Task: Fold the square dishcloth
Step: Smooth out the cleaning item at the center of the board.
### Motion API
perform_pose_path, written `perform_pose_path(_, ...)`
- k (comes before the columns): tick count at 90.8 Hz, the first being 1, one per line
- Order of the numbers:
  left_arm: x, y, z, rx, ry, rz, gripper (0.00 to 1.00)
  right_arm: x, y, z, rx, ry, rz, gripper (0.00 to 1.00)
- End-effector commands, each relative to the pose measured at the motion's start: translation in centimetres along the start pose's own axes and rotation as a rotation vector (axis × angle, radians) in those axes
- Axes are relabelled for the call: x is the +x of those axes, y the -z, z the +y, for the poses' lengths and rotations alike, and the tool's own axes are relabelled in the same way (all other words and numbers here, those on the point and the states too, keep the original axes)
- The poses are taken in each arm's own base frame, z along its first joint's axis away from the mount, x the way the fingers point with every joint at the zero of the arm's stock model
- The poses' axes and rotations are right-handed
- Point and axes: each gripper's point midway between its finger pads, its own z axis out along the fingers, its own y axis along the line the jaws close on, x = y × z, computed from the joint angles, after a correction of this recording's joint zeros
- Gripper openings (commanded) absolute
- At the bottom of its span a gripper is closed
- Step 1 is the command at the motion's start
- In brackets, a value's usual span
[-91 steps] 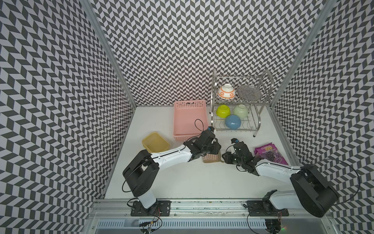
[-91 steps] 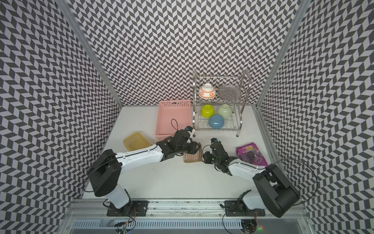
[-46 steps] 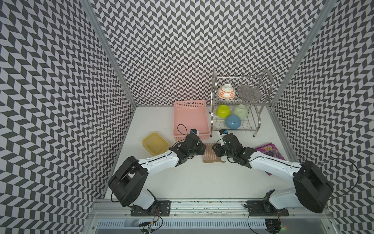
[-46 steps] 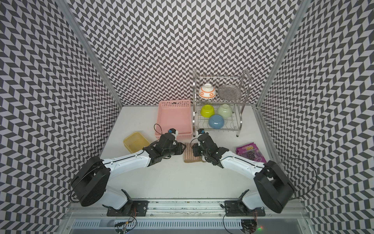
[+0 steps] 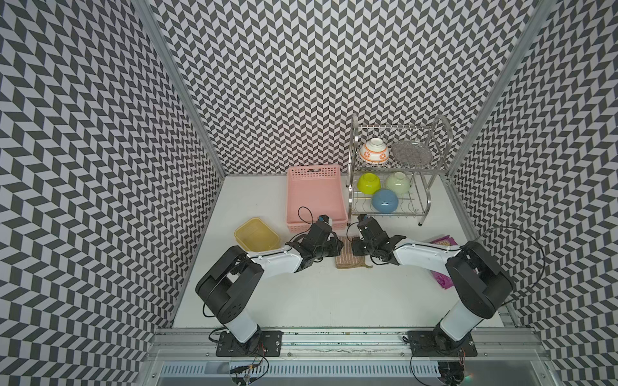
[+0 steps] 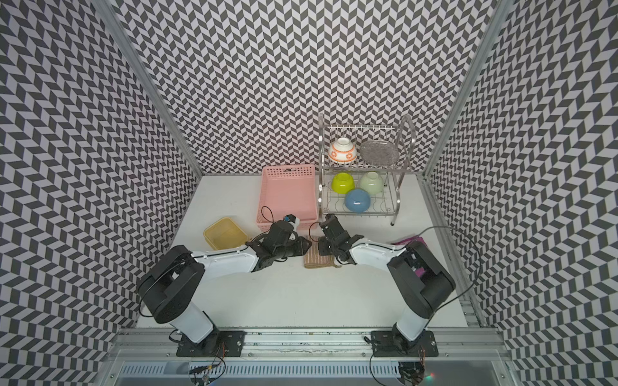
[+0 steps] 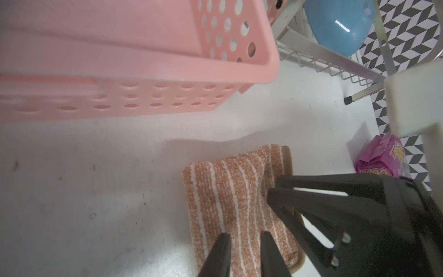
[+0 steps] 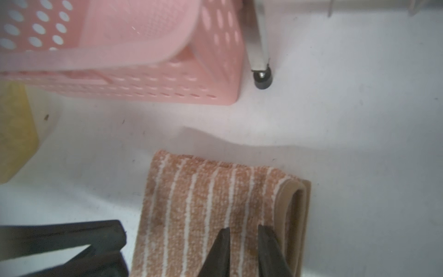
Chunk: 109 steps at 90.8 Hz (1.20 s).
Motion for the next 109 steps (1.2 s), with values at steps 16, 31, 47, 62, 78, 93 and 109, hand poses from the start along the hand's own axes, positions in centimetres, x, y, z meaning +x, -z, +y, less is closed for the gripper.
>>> perform_pose_path(16,-1.1,-1.6,0.8,-0.013,-0.015,-0.011,0.24,-0.8,-1.2,-2.0,0.025,-0.042,-0.018,0.23)
perform_pose_path(31,-0.8,-2.2,1.9,-0.043,-0.014,0.003,0.24,-1.0,-0.8,-2.3,0.007,-0.057,-0.02,0.23)
perform_pose_path(47,-0.7,-2.3,2.1,-0.051,-0.017,0.016,0.23,-1.7,0.5,-1.9,-0.004,-0.05,-0.042,0.23)
perform_pose_path(62,-2.2,-0.3,0.3,-0.025,-0.043,-0.031,0.23,-2.0,2.1,-2.3,0.013,-0.043,-0.063,0.23)
perform_pose_path(78,-2.5,1.7,-2.1,0.005,-0.072,-0.068,0.23,-1.1,3.7,-2.9,0.025,-0.043,-0.07,0.25)
perform_pose_path(93,-0.5,1.4,-3.8,0.06,-0.082,-0.025,0.23,0.6,4.2,-2.3,-0.006,-0.032,-0.05,0.25)
perform_pose_path(109,1.8,0.4,-3.7,0.097,-0.066,0.037,0.21,2.4,3.7,-2.0,-0.013,-0.019,-0.015,0.23)
